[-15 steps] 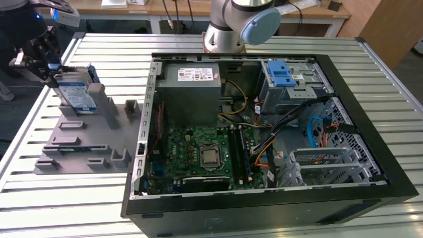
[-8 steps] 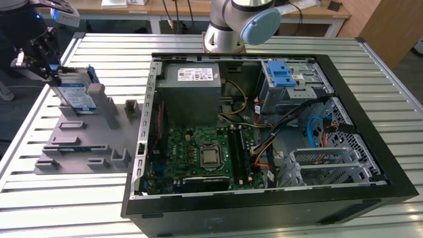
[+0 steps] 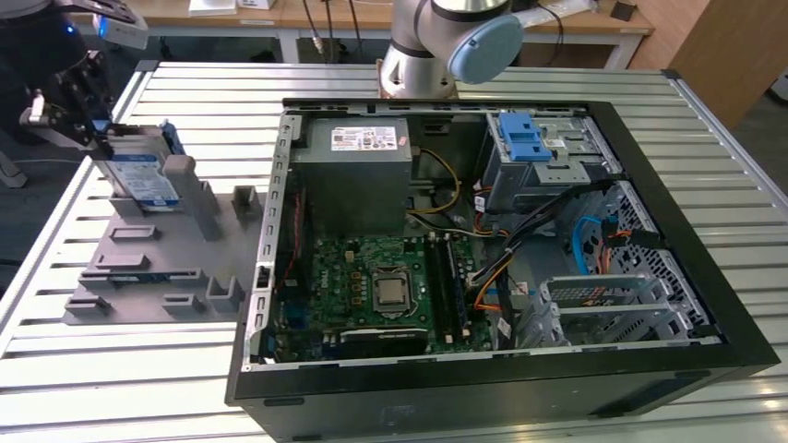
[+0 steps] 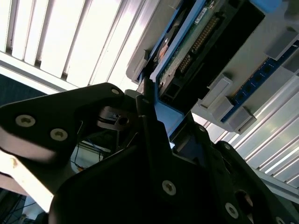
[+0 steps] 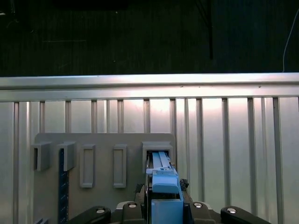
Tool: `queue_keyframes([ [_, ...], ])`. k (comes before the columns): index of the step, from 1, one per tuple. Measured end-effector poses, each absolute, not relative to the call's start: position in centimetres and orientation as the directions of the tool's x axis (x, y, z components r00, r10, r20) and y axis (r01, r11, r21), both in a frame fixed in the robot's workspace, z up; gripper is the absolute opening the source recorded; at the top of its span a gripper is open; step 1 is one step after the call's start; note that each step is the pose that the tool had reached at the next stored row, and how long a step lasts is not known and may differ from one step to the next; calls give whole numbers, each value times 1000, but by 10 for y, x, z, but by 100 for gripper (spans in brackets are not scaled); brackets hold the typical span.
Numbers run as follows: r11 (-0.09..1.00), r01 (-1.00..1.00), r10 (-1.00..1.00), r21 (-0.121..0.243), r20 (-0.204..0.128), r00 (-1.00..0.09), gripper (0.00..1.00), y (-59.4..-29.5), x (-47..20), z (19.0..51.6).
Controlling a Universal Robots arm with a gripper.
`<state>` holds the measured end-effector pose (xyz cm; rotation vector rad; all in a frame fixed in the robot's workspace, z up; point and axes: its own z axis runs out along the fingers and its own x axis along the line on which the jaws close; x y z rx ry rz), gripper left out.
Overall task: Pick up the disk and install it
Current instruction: 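Pick up the disk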
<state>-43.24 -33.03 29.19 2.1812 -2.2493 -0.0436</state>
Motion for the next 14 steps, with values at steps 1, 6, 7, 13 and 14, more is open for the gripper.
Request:
queue_keyframes([
  [1,30,-999,-999,26,-14,-30,36,-330,-432,292],
  [6,29,-999,-999,26,-13,-29,36,-330,-432,295],
  [7,29,-999,-999,26,-13,-29,36,-330,-432,295],
  [13,28,-999,-999,25,-14,-29,36,-330,-432,297],
  [14,28,-999,-999,26,-13,-29,36,-330,-432,297],
])
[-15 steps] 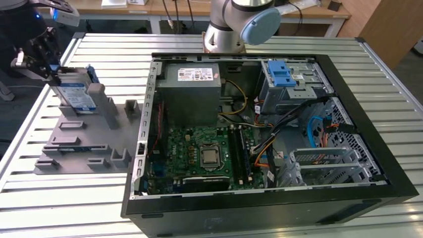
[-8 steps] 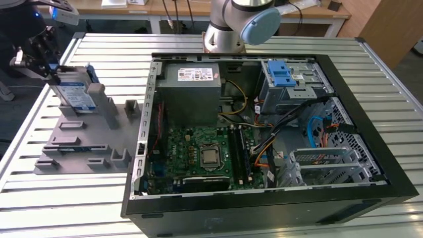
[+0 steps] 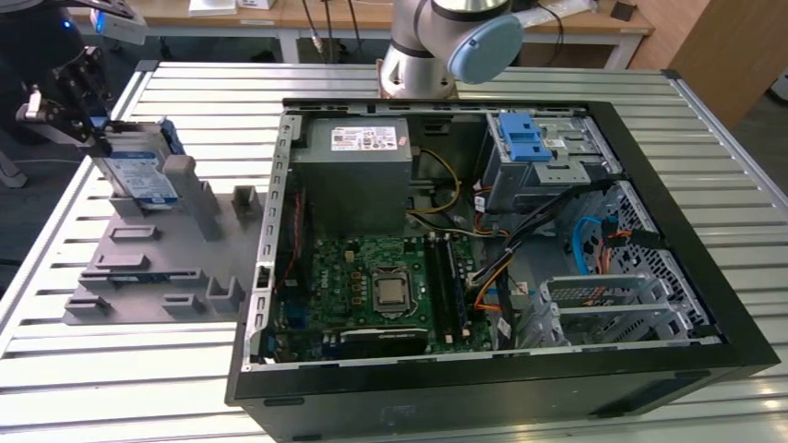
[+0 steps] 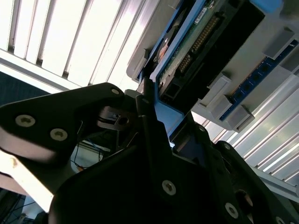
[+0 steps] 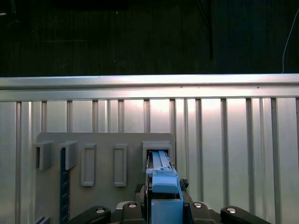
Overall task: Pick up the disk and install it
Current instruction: 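Pick up the disk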
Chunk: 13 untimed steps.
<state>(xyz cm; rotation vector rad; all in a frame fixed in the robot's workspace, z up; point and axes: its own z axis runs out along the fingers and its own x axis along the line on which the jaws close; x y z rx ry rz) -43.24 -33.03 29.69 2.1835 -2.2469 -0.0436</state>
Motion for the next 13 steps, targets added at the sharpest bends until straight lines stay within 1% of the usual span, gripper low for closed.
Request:
queue_keyframes([
  [13,28,-999,-999,26,-16,-29,36,-330,-432,301],
])
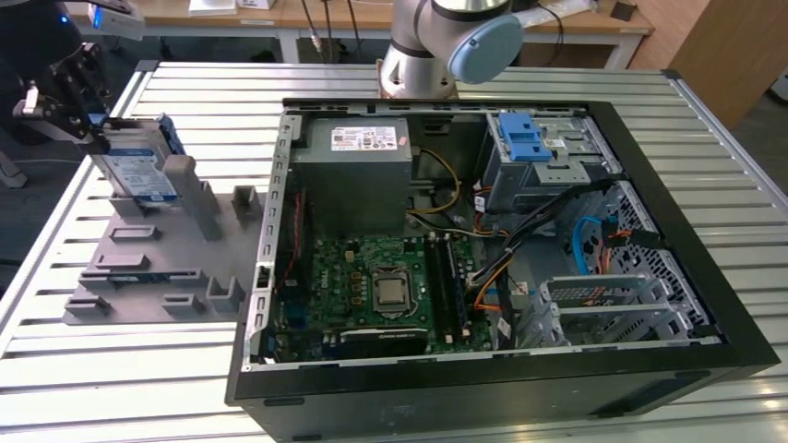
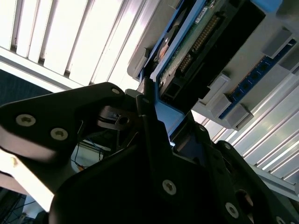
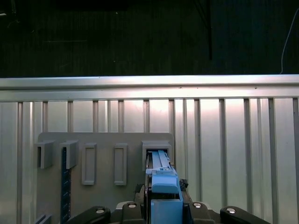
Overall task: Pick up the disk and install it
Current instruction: 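Pick up the disk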
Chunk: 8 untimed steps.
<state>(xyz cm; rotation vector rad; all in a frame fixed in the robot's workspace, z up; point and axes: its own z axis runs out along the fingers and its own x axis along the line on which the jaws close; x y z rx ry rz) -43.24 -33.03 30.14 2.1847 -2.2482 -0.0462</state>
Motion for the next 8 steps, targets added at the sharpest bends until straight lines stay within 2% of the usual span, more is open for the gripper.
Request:
queue_keyframes([
  [8,28,-999,-999,26,-16,-29,36,-330,-432,304],
])
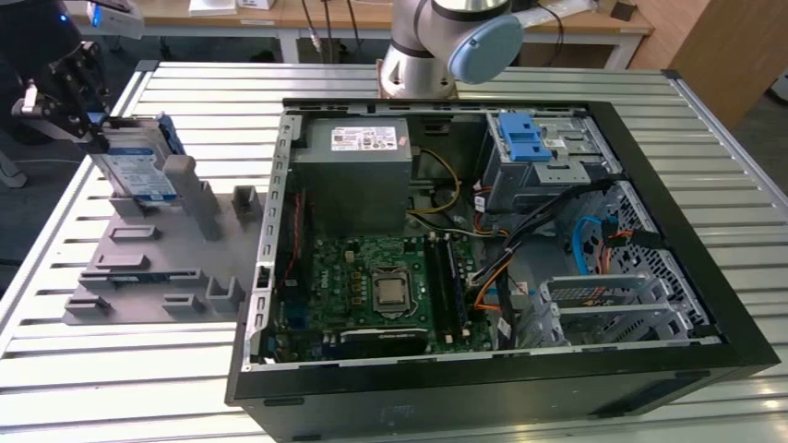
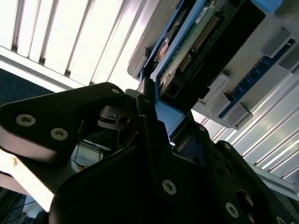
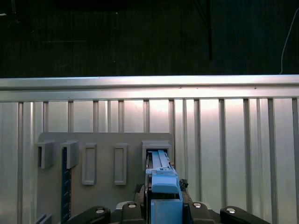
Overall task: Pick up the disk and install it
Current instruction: 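Pick up the disk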
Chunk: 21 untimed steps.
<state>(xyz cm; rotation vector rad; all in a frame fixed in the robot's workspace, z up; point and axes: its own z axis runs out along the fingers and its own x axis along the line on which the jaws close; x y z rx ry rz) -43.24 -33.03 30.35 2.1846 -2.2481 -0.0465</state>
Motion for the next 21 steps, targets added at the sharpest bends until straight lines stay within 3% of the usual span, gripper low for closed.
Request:
queue_keyframes([
  [21,28,-999,-999,26,-18,-29,36,-330,-432,326],
])
